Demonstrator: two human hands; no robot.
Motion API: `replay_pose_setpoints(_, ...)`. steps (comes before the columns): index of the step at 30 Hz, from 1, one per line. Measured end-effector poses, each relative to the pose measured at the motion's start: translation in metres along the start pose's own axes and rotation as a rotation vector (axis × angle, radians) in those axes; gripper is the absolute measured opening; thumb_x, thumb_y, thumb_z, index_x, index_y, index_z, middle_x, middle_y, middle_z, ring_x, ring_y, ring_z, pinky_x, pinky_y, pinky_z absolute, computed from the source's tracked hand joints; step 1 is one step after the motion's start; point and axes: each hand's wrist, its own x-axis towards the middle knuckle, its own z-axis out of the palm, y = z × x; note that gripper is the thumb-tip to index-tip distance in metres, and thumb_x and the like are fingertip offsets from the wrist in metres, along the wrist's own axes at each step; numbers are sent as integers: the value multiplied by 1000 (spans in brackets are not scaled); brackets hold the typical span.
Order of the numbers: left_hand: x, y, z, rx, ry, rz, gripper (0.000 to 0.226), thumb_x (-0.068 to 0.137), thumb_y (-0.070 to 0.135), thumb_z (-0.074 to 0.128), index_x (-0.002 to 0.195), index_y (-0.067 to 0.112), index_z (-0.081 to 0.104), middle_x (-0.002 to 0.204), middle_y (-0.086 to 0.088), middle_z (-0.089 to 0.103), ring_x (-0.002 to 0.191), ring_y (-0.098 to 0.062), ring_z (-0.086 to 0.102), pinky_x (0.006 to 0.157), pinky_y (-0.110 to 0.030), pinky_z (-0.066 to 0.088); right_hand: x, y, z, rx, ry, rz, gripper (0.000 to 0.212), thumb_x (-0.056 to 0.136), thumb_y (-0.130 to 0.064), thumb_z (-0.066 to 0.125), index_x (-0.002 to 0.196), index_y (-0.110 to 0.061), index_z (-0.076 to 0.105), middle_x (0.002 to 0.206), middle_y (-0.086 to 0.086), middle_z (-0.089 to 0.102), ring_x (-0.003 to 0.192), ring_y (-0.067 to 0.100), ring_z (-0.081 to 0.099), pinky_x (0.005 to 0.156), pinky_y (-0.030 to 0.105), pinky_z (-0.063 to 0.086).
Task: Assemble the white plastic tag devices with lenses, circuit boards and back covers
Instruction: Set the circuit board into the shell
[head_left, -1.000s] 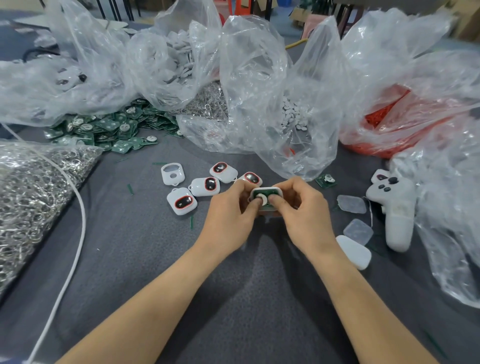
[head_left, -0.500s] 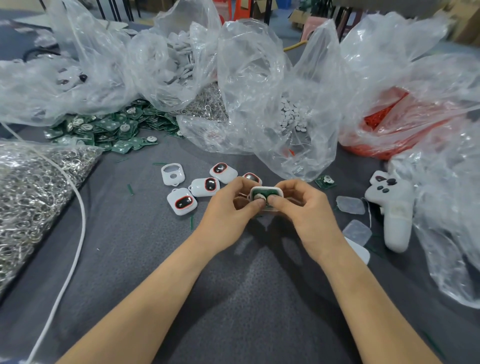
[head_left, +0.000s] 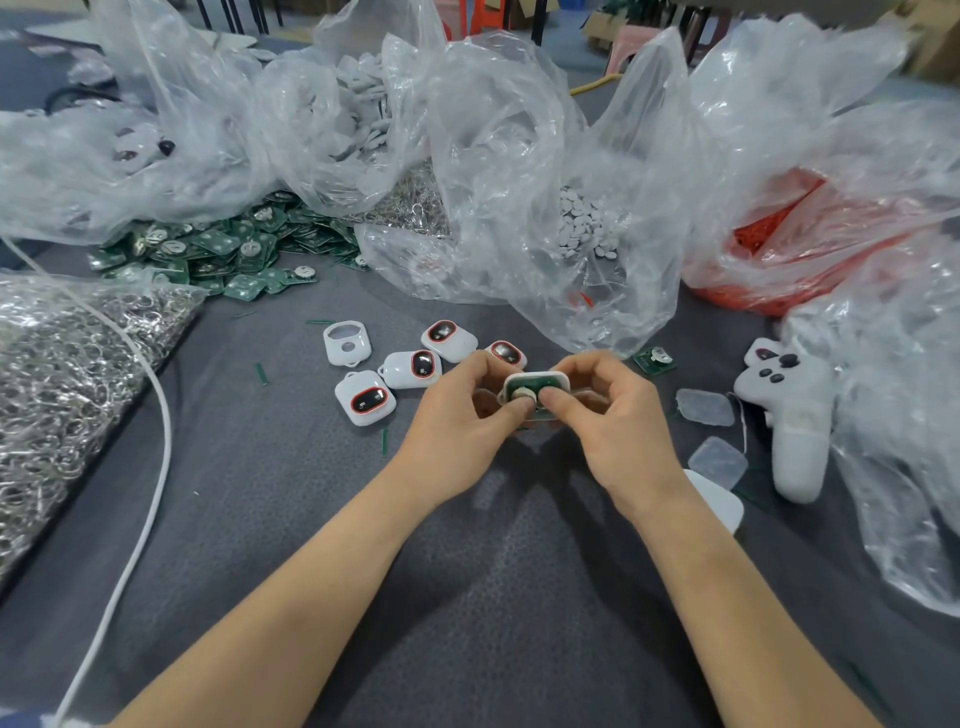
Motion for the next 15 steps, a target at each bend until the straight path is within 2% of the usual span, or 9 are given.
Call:
replay_pose_setpoints(4,-2,-1,3,75,52,20,22,84,3,68,81,22,57,75,3,65,68,-15,61,69,-35,52,-1,3,2,-57,35,4,26,81,-1,70,78,-25,61,71,-11,64,63,4,57,64,20,50)
replay_pose_setpoints(8,-2,-1,6,77,82,-12,15,84,5,69,83,16,59,83,-9,70,77,-29,68,72,-41,56,-1,2,4,-78,53,24,26,83,-2,68,78,-26,60,74,-11,64,68,9,59,68,26,51)
replay_pose_setpoints(12,-2,1,4,5,38,-33,12,84,6,70,83,11,59,83,-10,70,66,-11,66,60,-21,53,-1,-1,2,8,22,75,26,84,5,63,82,-21,62,81,-4,67,71,3,63,70,26,55)
replay_pose_setpoints(15,-1,0,3,-20,27,-44,9,85,5,69,88,6,61,84,-9,70,66,-10,66,62,-18,53,-2,-3,1,26,12,69,26,83,7,63,82,-19,63,79,-4,66,69,-2,62,67,20,54)
